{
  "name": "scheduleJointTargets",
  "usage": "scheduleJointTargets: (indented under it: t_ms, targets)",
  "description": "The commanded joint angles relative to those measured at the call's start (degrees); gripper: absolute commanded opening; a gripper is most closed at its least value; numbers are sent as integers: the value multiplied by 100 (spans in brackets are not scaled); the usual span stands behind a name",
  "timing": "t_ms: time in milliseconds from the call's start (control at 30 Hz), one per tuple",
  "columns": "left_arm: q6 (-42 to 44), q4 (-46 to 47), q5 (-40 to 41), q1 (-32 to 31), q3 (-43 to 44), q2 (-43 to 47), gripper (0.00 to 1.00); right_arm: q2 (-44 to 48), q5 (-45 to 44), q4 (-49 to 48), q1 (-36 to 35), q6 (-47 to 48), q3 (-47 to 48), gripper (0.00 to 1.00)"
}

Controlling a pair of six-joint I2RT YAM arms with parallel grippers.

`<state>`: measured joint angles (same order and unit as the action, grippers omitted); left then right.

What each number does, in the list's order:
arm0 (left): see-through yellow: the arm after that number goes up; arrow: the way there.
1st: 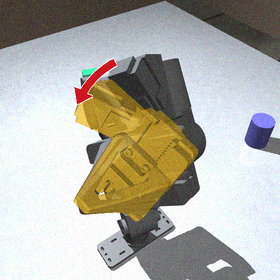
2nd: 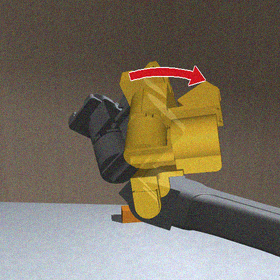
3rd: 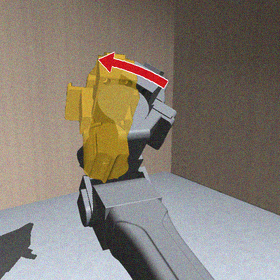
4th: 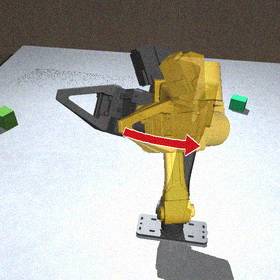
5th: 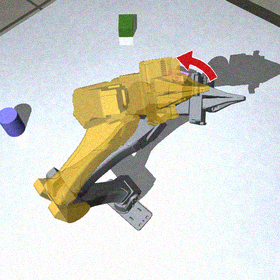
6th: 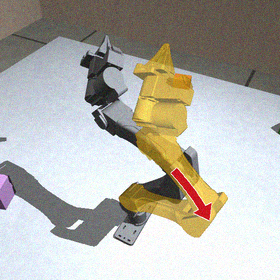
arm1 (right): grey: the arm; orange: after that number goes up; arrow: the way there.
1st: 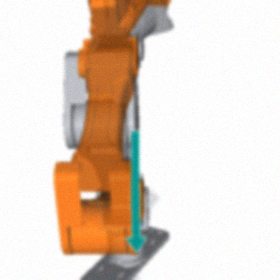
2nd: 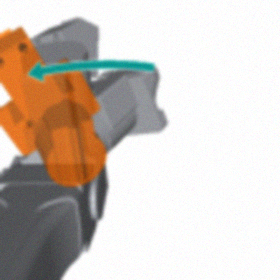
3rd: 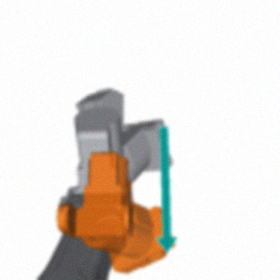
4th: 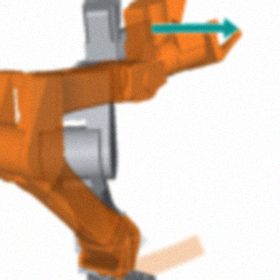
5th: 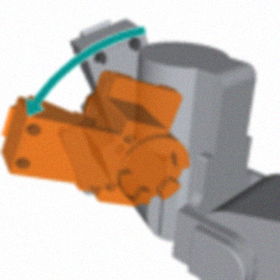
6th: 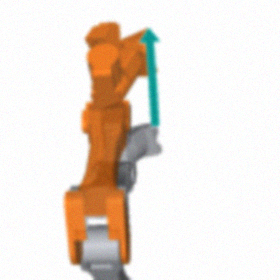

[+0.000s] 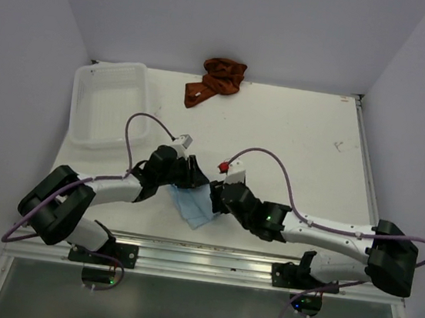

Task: Roll the towels
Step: Roll the towel

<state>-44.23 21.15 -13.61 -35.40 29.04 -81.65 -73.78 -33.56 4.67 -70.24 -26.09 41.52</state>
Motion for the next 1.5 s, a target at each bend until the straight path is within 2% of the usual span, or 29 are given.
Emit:
scheduleJointTargets:
  t_ms: [0, 100, 167, 367, 500, 567, 600, 733, 800, 867, 933, 1067, 1133, 1467]
  targets:
    - [125, -93, 113, -20, -118, 149, 46, 425, 1531, -913, 773, -695, -477, 58]
    - [125, -111, 104, -11, -135, 175, 46, 373, 2359, -1273, 1257, -1064, -723, 59]
    - [134, -119, 95, -20, -153, 202, 46, 146, 2591, -1389, 1450, -1302, -820, 59]
    - [142, -163, 104, -20, -170, 263, 46, -620, 3215, -1977, 1566, -1583, -970, 60]
    - [160, -207, 148, -20, -188, 316, 46, -919, 3452, -2364, 1557, -1707, -1102, 50]
    - [160, -207, 174, -20, -205, 334, 46, -980, 3558, -2453, 1557, -1733, -1154, 39]
    - [151, -216, 183, -20, -214, 342, 46, -963, 3558, -2470, 1557, -1733, -1155, 30]
    - [125, -216, 218, -11, -232, 430, 46, -779, 3427, -2331, 1557, -1611, -1172, 10]
    - [177, -321, 236, -20, -101, 483, 46, -568, 3165, -2068, 1548, -1514, -1155, 3]
    - [274, -444, 297, -2, 40, 527, 46, -340, 2883, -1830, 1487, -1286, -1058, 0]
    - [318, -655, 393, 6, 242, 588, 46, -208, 2260, -1330, 1355, -935, -875, 0]
    - [310, -787, 587, 103, 392, 869, 47, -40, 1390, -951, 856, -495, -681, 0]
    - [292, -884, 605, 156, 489, 922, 47, -136, 741, -670, 435, -232, -471, 0]
    - [143, -1007, 561, 244, 585, 1256, 48, -1305, -1019, 104, -798, 253, 506, 0]
